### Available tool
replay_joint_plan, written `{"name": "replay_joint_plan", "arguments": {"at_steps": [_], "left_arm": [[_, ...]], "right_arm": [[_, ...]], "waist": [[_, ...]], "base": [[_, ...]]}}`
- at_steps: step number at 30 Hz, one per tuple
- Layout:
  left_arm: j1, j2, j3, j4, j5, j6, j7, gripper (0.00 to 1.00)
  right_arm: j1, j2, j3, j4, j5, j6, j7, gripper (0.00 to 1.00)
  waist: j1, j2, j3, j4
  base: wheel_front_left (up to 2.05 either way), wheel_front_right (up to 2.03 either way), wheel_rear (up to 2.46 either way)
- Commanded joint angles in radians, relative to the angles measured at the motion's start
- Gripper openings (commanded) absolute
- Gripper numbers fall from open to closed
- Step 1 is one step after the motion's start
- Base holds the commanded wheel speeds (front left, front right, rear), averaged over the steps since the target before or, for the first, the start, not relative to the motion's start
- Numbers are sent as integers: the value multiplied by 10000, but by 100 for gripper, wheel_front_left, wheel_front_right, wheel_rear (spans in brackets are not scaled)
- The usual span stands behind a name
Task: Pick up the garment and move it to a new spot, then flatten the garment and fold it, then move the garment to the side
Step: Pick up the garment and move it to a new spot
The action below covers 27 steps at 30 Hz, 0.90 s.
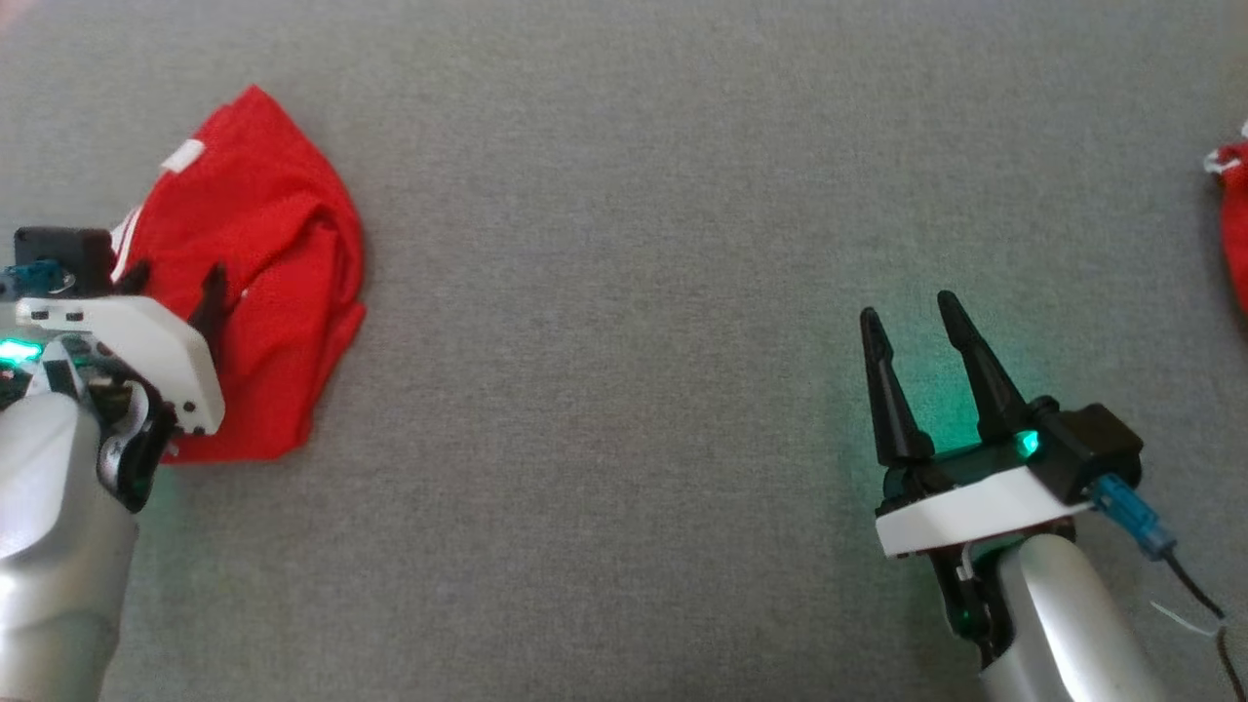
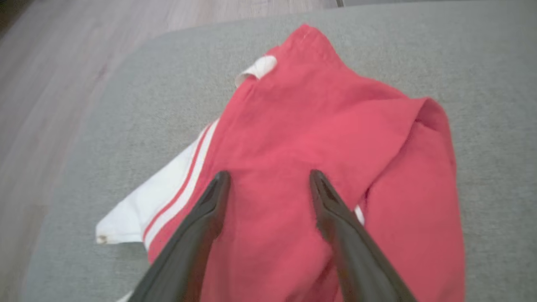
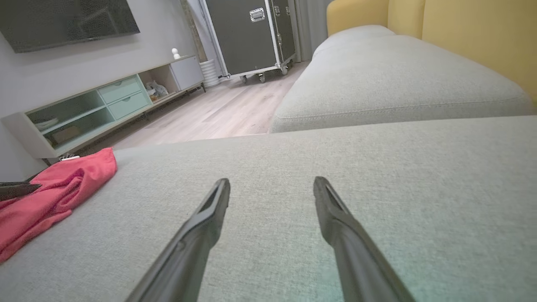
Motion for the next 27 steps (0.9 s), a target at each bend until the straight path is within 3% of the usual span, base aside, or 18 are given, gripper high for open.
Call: {"name": "replay_joint_plan", "arguments": {"at_steps": [1, 2, 3, 4, 9, 19, 27], "left_arm": [[-388, 629, 287, -147, -96, 17, 46, 100], [-457, 663, 144, -7, -258, 17, 139, 100], [-515, 686, 14, 108, -433, 17, 219, 35], [-574, 716, -91, 197, -606, 17, 248, 0], [-793, 903, -418, 269, -1108, 16, -594, 0], [-683, 909, -184, -798, -1166, 27, -4399, 0], [-169, 706, 178, -2964, -1165, 747, -5266, 0]], "right_arm": [[-238, -16, 199, -376, -73, -9, -93, 100], [-254, -16, 176, -393, -82, -9, -93, 100], [-262, -16, 155, -404, -89, -9, -93, 100], [-268, -16, 142, -411, -94, -9, -93, 100], [-304, -16, 152, -361, -82, -9, -93, 100], [-135, -16, 338, -136, 177, -9, -93, 100], [123, -16, 549, -25, 446, -9, -93, 100]], "waist": [[-3, 0, 158, -135], [-3, 0, 195, -150], [-3, 0, 215, -156], [-3, 0, 228, -163], [-3, 0, 114, -229], [-3, 0, -1092, -667], [-3, 0, -1882, -1022]], "base": [[0, 0, 0], [0, 0, 0], [0, 0, 0], [0, 0, 0], [0, 0, 0], [0, 0, 0], [0, 0, 0]]}}
